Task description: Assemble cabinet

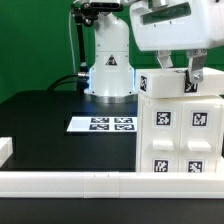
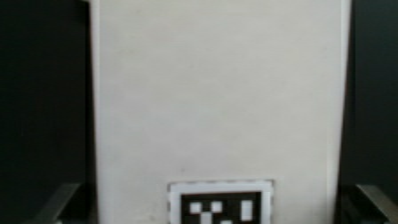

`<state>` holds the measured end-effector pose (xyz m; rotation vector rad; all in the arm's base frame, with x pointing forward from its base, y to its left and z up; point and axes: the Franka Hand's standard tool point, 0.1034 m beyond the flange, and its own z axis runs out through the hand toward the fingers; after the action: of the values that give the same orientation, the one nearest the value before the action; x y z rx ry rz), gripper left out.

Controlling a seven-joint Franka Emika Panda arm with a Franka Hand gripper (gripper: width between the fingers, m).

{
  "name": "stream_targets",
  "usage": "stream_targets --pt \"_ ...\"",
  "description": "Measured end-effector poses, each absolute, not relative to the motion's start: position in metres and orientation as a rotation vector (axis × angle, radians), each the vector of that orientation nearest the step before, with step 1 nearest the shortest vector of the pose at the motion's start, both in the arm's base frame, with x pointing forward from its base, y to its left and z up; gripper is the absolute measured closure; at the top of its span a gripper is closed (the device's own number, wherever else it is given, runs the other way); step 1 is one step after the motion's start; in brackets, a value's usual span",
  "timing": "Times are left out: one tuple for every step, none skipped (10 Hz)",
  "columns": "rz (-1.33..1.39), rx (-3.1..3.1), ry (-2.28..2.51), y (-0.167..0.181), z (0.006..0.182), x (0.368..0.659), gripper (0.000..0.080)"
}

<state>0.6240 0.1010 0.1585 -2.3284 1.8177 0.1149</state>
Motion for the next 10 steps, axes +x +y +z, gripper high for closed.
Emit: stream_targets --pt "0.112 -2.264 1.893 0.103 0.159 0.626 0.0248" --pt "0.121 -2.158 2.013 0.105 0.160 0.627 0.0248" --pt "0.120 -2.152 2.019 0.106 0.161 0.627 0.0248" --pt "0.123 -2.133 2.039 0.106 0.160 0.627 0.0192" --pt "0.123 -2.143 2.030 0.106 0.160 0.627 0.0192" --pt "0.124 -2.150 2.024 0.106 0.159 0.627 0.0158" --pt "0.153 -2.238 1.946 0.106 0.158 0.621 0.0158" --pt "0.173 -2.293 1.889 0.105 0.162 0.617 0.0151" --pt "0.208 -2.352 1.832 0.106 0.172 0.612 0.0151" --pt "0.242 -2.414 1.757 0.109 0.181 0.611 0.0150"
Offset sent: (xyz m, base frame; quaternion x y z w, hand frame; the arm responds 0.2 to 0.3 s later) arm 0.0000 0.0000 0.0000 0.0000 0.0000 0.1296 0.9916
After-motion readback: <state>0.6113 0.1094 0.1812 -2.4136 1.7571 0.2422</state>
